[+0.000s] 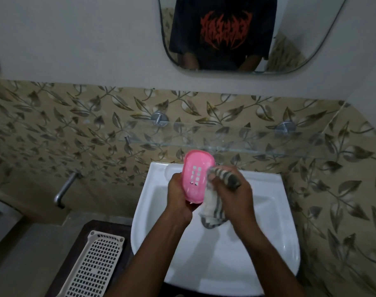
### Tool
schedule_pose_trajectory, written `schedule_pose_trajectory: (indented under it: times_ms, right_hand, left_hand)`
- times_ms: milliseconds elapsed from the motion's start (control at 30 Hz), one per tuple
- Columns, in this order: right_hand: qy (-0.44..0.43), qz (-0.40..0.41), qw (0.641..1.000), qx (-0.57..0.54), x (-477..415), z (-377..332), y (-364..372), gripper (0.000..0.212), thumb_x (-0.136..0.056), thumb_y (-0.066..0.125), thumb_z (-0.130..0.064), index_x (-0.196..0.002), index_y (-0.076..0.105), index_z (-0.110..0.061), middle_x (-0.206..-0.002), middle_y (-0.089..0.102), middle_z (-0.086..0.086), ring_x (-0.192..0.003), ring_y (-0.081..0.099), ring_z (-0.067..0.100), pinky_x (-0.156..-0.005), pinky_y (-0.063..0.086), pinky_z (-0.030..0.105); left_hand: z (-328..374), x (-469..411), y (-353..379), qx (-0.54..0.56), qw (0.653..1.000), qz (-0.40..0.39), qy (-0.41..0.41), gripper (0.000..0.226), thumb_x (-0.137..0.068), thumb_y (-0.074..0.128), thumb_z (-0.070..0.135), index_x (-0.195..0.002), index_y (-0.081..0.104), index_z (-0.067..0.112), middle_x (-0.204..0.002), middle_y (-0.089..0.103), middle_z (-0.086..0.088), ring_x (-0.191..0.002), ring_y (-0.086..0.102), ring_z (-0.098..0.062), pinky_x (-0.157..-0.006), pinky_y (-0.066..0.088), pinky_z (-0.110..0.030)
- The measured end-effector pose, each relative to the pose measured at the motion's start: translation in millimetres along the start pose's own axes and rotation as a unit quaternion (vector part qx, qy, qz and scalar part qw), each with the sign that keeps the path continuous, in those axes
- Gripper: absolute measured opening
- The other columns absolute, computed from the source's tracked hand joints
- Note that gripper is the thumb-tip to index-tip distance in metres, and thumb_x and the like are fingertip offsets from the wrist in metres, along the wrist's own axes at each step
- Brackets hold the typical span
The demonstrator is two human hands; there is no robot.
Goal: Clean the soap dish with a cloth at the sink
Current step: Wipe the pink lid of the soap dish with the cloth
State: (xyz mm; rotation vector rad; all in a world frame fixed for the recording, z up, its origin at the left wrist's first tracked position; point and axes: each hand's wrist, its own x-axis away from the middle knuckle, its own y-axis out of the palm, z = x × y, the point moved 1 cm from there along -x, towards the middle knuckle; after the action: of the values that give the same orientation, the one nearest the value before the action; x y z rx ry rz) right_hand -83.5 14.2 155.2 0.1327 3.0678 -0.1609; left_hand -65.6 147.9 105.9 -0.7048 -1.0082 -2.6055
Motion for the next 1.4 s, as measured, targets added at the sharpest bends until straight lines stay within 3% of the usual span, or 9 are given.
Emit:
schedule_pose_trajectory:
  times_ms: [200,367,467,700,867,933,1100,1233,1400]
  right_hand:
    - [0.191,-0.056,0.968,-0.156,-20.5,-13.0,-24.3,0.013,-0.085,0.071,-0.014,-0.098,0.072,-0.011,-0.091,0.076,0.009,-0.084,0.074,0.021,-0.071,0.058,0.032]
    - [0.22,-0.115,0.957,-0.149,-14.9,-3.3,-23.2,0.014,-0.087,0.069,-0.012,-0.101,0.073,-0.011,-0.097,0.075,0.016,-0.094,0.072,0.033,-0.087,0.057,0.048]
    - [0.22,-0.129,0.958,-0.128,-13.6,-0.2,-23.7,0.017,-0.087,0.069,-0.013,-0.104,0.072,-0.011,-0.097,0.076,0.015,-0.092,0.073,0.031,-0.089,0.056,0.051]
    - [0.028,-0.012,0.987,0.156,-11.2,-8.1,-22.3,0.019,-0.081,0.076,-0.031,-0.098,0.072,-0.023,-0.093,0.071,-0.012,-0.086,0.066,0.004,-0.081,0.054,0.026]
    - [-0.14,-0.016,0.932,0.335,-6.4,-23.5,0.9,0.02,-0.085,0.072,-0.035,-0.103,0.072,-0.026,-0.098,0.068,-0.008,-0.079,0.059,0.008,-0.071,0.042,0.019]
    - [-0.164,-0.029,0.919,0.357,0.5,-23.3,13.1,0.018,-0.087,0.07,-0.033,-0.104,0.07,-0.026,-0.101,0.069,-0.006,-0.082,0.062,0.01,-0.072,0.041,0.017]
    - [-0.216,-0.139,0.877,0.407,25.9,-13.7,21.6,0.03,-0.076,0.08,-0.023,-0.105,0.073,-0.024,-0.103,0.073,-0.004,-0.086,0.07,0.017,-0.077,0.057,0.03]
    - [-0.14,-0.132,0.889,0.416,16.1,-12.4,13.3,0.043,-0.085,0.074,-0.031,-0.125,0.063,-0.022,-0.125,0.064,-0.002,-0.111,0.063,0.019,-0.098,0.046,0.03]
    - [-0.202,-0.084,0.886,0.409,12.3,-24.8,27.8,0.022,-0.083,0.072,-0.024,-0.105,0.07,-0.029,-0.102,0.07,-0.007,-0.087,0.067,0.015,-0.076,0.054,0.03]
  left_hand:
    - [10.3,22.9,-1.6,0.099,0.985,-0.14,0.033,0.043,-0.084,0.053,0.02,-0.122,0.06,0.002,-0.119,0.062,-0.021,-0.109,0.058,-0.037,-0.105,0.04,-0.055]
    - [11.5,36.4,-3.6,0.133,0.972,-0.186,-0.052,0.046,-0.081,0.044,0.032,-0.105,0.07,0.002,-0.098,0.066,-0.017,-0.087,0.064,-0.033,-0.083,0.053,-0.045]
    - [7.6,40.2,-3.5,0.125,0.976,-0.167,-0.062,0.054,-0.084,0.048,0.041,-0.117,0.067,0.003,-0.102,0.066,-0.017,-0.087,0.064,-0.031,-0.082,0.053,-0.043]
    - [-1.8,33.5,-5.3,0.115,0.981,-0.153,-0.045,0.047,-0.083,0.055,0.04,-0.112,0.072,0.007,-0.105,0.065,-0.017,-0.091,0.062,-0.032,-0.09,0.046,-0.047]
    - [-9.0,32.3,5.0,0.114,0.979,-0.169,0.016,0.039,-0.088,0.046,0.029,-0.109,0.074,0.013,-0.1,0.072,-0.017,-0.084,0.071,-0.031,-0.078,0.059,-0.042]
    - [-11.2,28.6,5.1,0.099,0.982,-0.154,0.038,0.039,-0.083,0.046,0.03,-0.098,0.078,0.013,-0.096,0.073,-0.017,-0.081,0.072,-0.028,-0.072,0.06,-0.039]
    - [-7.8,15.3,-8.6,0.096,0.988,-0.121,0.018,0.047,-0.086,0.048,0.039,-0.123,0.068,0.018,-0.127,0.055,-0.026,-0.117,0.051,-0.04,-0.108,0.036,-0.056]
    - [-14.7,20.4,-6.0,0.068,0.992,-0.103,0.022,0.041,-0.089,0.045,0.038,-0.089,0.077,0.012,-0.088,0.069,-0.014,-0.08,0.066,-0.024,-0.08,0.055,-0.038]
    - [-11.8,20.3,-3.0,0.083,0.991,-0.107,-0.007,0.042,-0.088,0.047,0.039,-0.086,0.076,0.009,-0.085,0.07,-0.014,-0.082,0.067,-0.025,-0.081,0.054,-0.037]
